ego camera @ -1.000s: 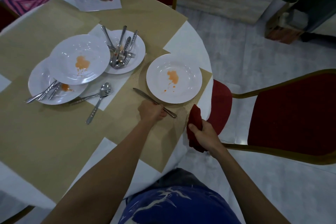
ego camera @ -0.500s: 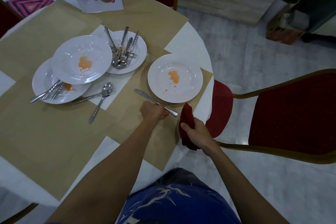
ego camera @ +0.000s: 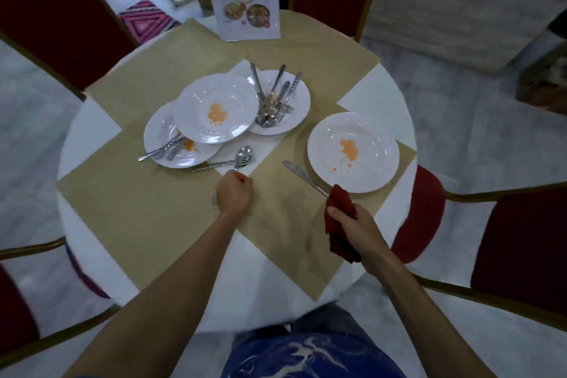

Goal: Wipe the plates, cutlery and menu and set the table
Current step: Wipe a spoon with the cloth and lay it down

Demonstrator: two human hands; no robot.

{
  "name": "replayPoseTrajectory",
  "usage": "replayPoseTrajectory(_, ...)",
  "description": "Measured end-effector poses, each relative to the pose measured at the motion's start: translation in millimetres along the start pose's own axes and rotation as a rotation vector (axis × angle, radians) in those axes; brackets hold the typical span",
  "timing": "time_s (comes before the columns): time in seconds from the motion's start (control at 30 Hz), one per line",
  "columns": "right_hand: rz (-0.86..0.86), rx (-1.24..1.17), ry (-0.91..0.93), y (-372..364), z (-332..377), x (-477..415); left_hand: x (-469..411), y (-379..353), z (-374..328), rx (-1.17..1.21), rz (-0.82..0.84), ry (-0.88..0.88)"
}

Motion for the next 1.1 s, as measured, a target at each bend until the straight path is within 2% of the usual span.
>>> replayPoseTrajectory(0.1,0.054,-0.199,-0.037,-20.4,12.4,11.4,-24.8,25.8,14.5,-0.124,-0.042,-0.018)
replayPoseTrajectory(0.23,0.112,-0.418,-0.112,-45.4,19.0,36.8,-45.1,29.1,31.1,-0.265,0.063,0.0)
replayPoseTrajectory(0.4,0.118,-0.49,-0.165,-65.3,8.7,58.3,-50.5,32.9,36.1,-0.264,0.195,-0.018)
replayPoseTrajectory(0.57,0.121,-0.572,-0.207,-83.4,3.0,71.3,-54.1,41.4,31.4,-0.077,0.375,-0.004)
replayPoseTrajectory(0.83,0.089,-0.591,-0.176,-122.0,6.8,71.6,-35.7,62.4,44.7,0.33,0.647,0.275)
replayPoseTrajectory(0.97,0.088,-0.677,-0.145,-139.2,12.7,69.8,-22.1,86.8,46.7,0.412,0.663,0.273)
replayPoseTrajectory(1.1,0.022,-0.74,-0.142,-152.3,6.9,58.2,6.1,109.7,46.0,0.416,0.653,0.135)
Point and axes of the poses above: each hand's wrist, its own x-axis away from the middle knuckle, its own y-axis out of the back of the hand, z = x × y, the point moved 5 cm from there along -x, towards the middle knuckle, and after that the axes turned 3 degrees about x, right-handed, at the moved point
